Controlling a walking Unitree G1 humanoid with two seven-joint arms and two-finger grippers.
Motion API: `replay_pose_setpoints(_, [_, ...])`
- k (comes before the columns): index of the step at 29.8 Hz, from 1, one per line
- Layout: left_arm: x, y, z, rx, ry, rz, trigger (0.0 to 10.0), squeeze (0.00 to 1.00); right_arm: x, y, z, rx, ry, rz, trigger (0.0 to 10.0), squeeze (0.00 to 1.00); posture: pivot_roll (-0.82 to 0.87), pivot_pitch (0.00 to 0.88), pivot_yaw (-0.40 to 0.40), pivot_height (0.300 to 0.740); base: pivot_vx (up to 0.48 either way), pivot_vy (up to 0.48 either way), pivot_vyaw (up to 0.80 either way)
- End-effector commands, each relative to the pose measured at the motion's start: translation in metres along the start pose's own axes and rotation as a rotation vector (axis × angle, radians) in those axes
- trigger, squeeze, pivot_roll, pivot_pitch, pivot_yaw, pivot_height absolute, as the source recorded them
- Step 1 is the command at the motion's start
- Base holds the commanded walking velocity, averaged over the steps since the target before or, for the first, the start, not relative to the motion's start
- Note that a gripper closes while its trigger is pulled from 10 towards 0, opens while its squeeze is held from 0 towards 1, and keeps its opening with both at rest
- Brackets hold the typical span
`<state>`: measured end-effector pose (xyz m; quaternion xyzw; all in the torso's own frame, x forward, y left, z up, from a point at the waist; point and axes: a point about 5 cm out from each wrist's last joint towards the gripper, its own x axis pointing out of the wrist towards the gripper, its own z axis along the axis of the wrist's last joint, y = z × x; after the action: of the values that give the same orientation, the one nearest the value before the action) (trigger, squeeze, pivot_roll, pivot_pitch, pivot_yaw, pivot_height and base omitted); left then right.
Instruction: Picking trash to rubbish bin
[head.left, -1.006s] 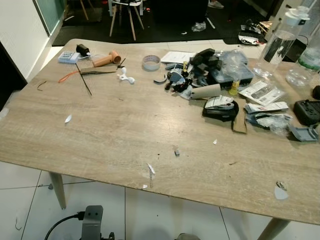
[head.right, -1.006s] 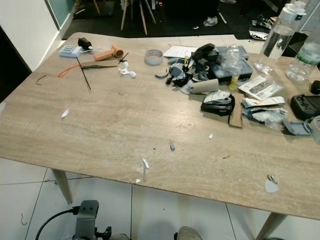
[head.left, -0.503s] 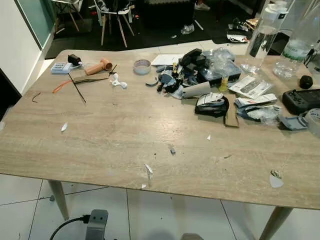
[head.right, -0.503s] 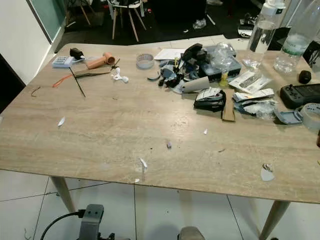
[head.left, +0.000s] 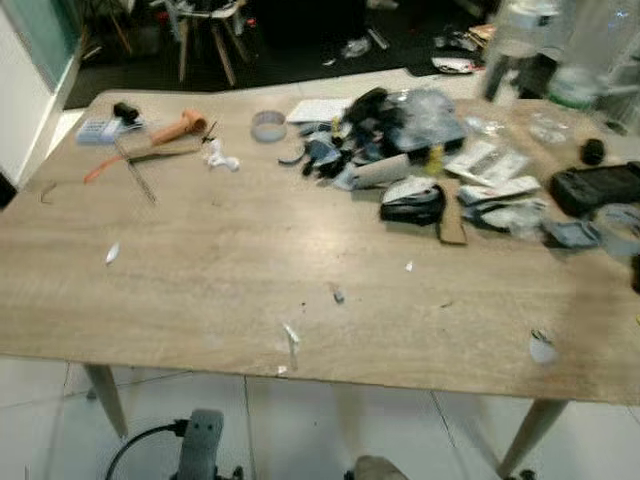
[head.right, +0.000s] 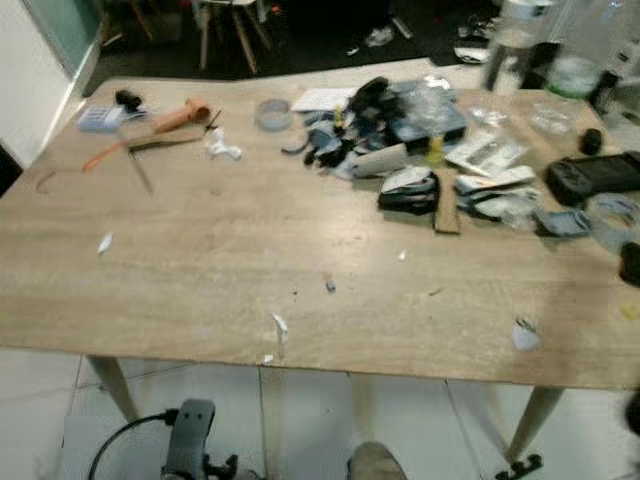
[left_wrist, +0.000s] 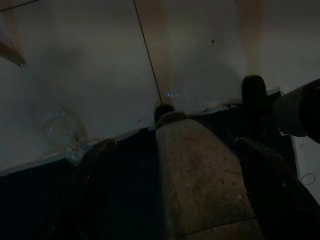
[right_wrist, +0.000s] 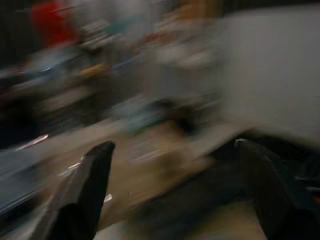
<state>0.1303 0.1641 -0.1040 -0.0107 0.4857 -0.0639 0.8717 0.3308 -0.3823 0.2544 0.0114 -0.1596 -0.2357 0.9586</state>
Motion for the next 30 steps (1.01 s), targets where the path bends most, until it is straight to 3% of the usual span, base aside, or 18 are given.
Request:
replay_pose_setpoints(1, [-0.006,-0.001,-0.026,-0.014,0.087,-0.003,10.0,0.00,0.000,0.017,-0.010,0.022,0.049,0.094,10.0,1.00,-0.10,0.117,0.032,0.740,0.000,0.000,0.00])
replay_pose_setpoints(2, [-0.006,-0.001,-0.026,-0.014,0.087,-0.003,10.0,0.00,0.000,0.017,-0.010,0.022,0.049,0.094,10.0,1.00,-0.10,0.117,0.032,0.740,0.000,0.000,0.00])
replay_pose_setpoints(3, [-0.007,0.000,-0.028,-0.015,0.092,0.000,10.0,0.00,-0.001,0.040,-0.019,0.030,0.084,0.176,10.0,1.00,-0.09,0.127,0.033,0.740,0.000,0.000,0.00])
replay_pose_setpoints(4, [-0.007,0.000,-0.028,-0.015,0.092,0.000,10.0,0.00,-0.001,0.040,-0.019,0.030,0.084,0.176,10.0,1.00,-0.09,0.127,0.033,0.740,0.000,0.000,0.00])
replay_pose_setpoints(6, [-0.011,0.004,-0.036,-0.022,0.103,0.011,10.0,0.00,-0.011,0.083,-0.047,-0.004,0.214,0.341,10.0,1.00,-0.05,0.159,0.039,0.740,0.000,0.000,0.00])
replay_pose_setpoints(7, [-0.011,0.004,-0.036,-0.022,0.103,0.011,10.0,0.00,-0.011,0.083,-0.047,-0.004,0.214,0.341,10.0,1.00,-0.05,0.159,0.039,0.740,0.000,0.000,0.00])
replay_pose_setpoints(8, [-0.013,0.006,-0.040,-0.026,0.109,0.015,10.0,0.00,-0.016,0.097,-0.058,-0.033,0.269,0.401,10.0,0.82,-0.05,0.166,0.042,0.740,0.000,0.000,0.00])
replay_pose_setpoints(9, [-0.015,0.007,-0.044,-0.027,0.114,0.019,10.0,0.00,-0.023,0.105,-0.069,-0.062,0.327,0.447,10.0,0.00,-0.04,0.178,0.046,0.740,0.000,0.000,0.00])
replay_pose_setpoints(16, [-0.020,0.011,-0.053,-0.025,0.124,0.022,10.0,0.00,-0.035,0.109,-0.089,-0.174,0.458,0.512,10.0,0.00,-0.03,0.194,0.057,0.740,0.000,0.000,0.00])
replay_pose_setpoints(21, [-0.019,0.011,-0.050,-0.019,0.117,0.020,10.0,0.00,-0.034,0.107,-0.088,-0.182,0.465,0.508,10.0,0.00,-0.04,0.194,0.059,0.740,0.000,0.000,0.00])
replay_pose_setpoints(25, [-0.016,0.012,-0.043,-0.011,0.101,0.017,10.0,0.00,-0.042,0.118,-0.092,-0.170,0.474,0.636,10.0,0.00,-0.05,0.192,0.060,0.740,0.000,0.000,0.00])
replay_pose_setpoints(30, [-0.015,0.013,-0.038,-0.007,0.087,0.016,10.0,0.00,-0.051,0.124,-0.102,-0.190,0.516,0.662,10.0,0.00,-0.05,0.190,0.063,0.740,0.000,0.000,0.00])
